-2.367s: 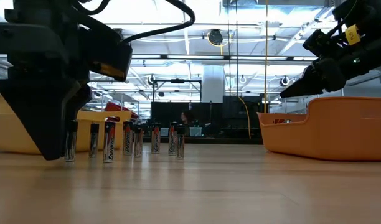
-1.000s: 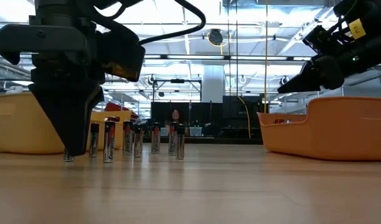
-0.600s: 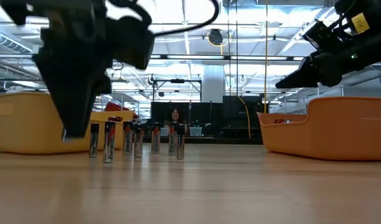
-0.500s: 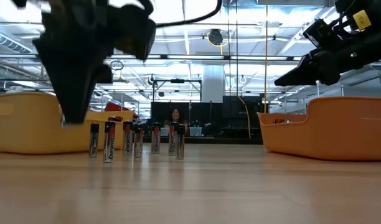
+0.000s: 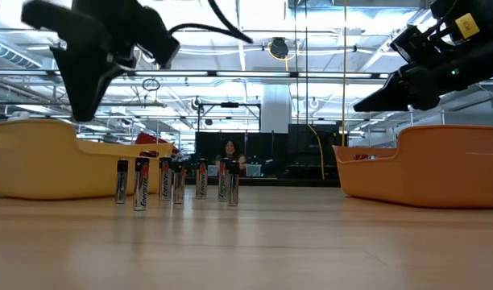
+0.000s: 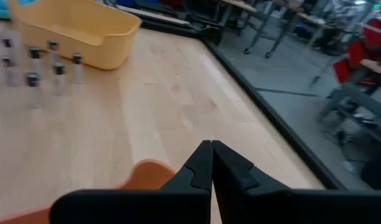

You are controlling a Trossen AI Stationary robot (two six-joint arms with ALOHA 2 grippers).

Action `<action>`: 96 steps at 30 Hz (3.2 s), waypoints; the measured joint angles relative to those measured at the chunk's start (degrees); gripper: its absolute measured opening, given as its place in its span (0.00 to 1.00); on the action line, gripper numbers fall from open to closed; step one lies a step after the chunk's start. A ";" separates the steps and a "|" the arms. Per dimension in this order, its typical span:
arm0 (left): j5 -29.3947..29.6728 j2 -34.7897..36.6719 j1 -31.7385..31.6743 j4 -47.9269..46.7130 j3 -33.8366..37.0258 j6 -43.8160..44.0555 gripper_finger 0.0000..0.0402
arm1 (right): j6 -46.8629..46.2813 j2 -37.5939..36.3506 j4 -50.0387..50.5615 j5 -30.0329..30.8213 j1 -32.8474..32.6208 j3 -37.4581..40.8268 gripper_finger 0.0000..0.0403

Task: Sort batteries
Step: Put the silver battery into the yellow bin

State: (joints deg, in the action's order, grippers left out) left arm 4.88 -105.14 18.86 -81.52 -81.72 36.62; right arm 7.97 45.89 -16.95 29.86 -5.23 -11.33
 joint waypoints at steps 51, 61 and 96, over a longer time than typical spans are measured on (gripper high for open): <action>2.64 -4.96 5.61 17.37 -3.12 -3.48 0.60 | -5.38 0.04 4.05 0.10 -0.87 0.00 0.00; 8.09 -4.96 6.80 17.36 -3.07 -0.49 0.60 | -5.29 0.04 4.36 0.12 -0.87 0.00 0.00; 10.63 -4.98 8.36 25.72 7.10 1.94 0.60 | -5.49 0.07 4.77 0.10 -0.85 0.00 0.00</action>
State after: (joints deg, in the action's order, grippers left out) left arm 15.51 -110.13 27.22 -55.80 -74.62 38.56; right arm 2.49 45.95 -12.19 29.95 -6.09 -11.33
